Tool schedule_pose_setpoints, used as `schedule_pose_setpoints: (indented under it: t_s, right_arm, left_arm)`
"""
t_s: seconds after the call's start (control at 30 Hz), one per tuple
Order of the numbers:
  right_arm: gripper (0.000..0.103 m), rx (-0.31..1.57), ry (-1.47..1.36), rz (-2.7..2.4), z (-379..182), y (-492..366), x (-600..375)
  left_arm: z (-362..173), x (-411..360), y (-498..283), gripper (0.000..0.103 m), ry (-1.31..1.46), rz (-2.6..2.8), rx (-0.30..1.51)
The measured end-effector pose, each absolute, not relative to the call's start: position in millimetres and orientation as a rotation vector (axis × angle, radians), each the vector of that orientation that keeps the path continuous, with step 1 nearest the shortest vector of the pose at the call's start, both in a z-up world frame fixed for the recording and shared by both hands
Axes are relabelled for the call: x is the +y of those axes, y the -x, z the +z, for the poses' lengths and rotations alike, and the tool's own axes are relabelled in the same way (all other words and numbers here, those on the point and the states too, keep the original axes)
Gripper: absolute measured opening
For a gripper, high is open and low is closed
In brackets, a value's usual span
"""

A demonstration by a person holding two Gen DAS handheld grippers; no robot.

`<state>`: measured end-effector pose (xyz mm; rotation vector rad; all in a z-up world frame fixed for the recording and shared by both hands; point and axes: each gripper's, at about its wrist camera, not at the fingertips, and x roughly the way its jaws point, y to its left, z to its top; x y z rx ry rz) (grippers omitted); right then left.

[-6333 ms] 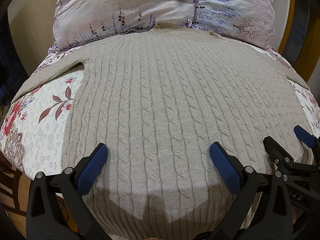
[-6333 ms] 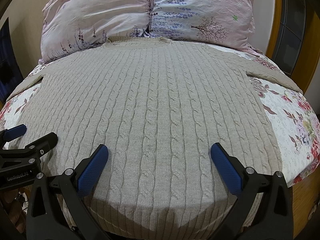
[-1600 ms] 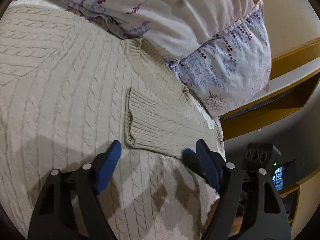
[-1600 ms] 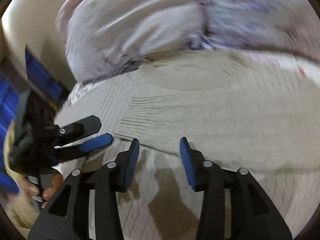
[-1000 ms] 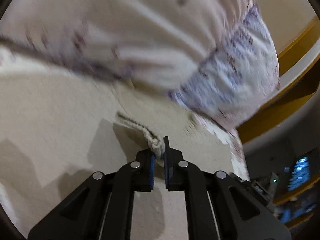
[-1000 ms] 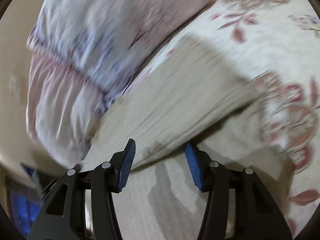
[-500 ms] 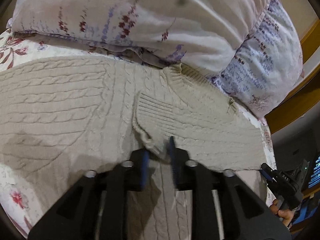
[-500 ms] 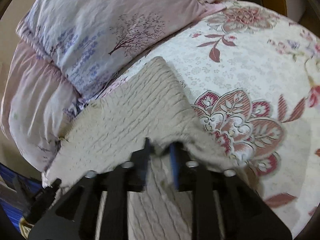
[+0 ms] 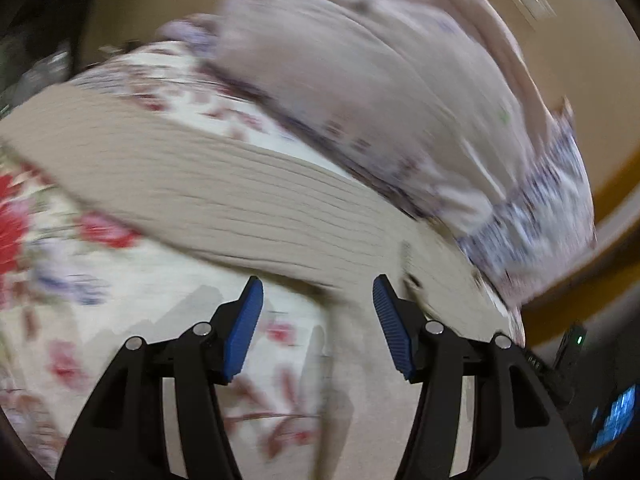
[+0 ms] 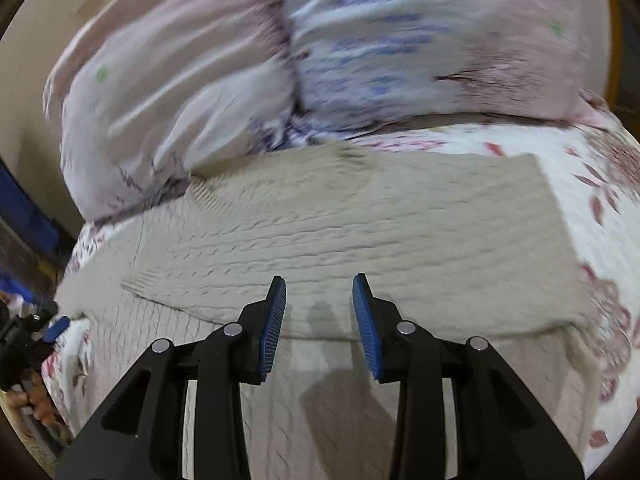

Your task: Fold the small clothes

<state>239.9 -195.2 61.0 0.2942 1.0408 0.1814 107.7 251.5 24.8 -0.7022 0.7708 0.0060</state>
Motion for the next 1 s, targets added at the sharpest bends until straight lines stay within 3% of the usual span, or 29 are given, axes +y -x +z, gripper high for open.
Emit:
schedule_pose_setpoints:
  t_s: [0.2, 0.53, 0.7, 1.0]
  right_arm:
    - [0.048, 1.087, -0.334, 0.207, 49, -237, -190]
    - [0.049, 1.087, -0.38, 0.222, 51, -232, -196]
    - [0.049, 1.083, -0.393, 0.235, 53, -229, -200]
    - [0.049, 1.051, -0.418, 0.221, 64, -222, -219]
  left_arm:
    - [9, 302, -99, 0.054, 0.859, 0.156, 0.745]
    - [-16, 355, -102, 0.036, 1.154, 0.251, 0.659]
    - [-22, 367, -106, 0.009, 1.192, 0.259, 0.663]
    - [53, 318, -132, 0.007, 1.058, 0.064, 0.501]
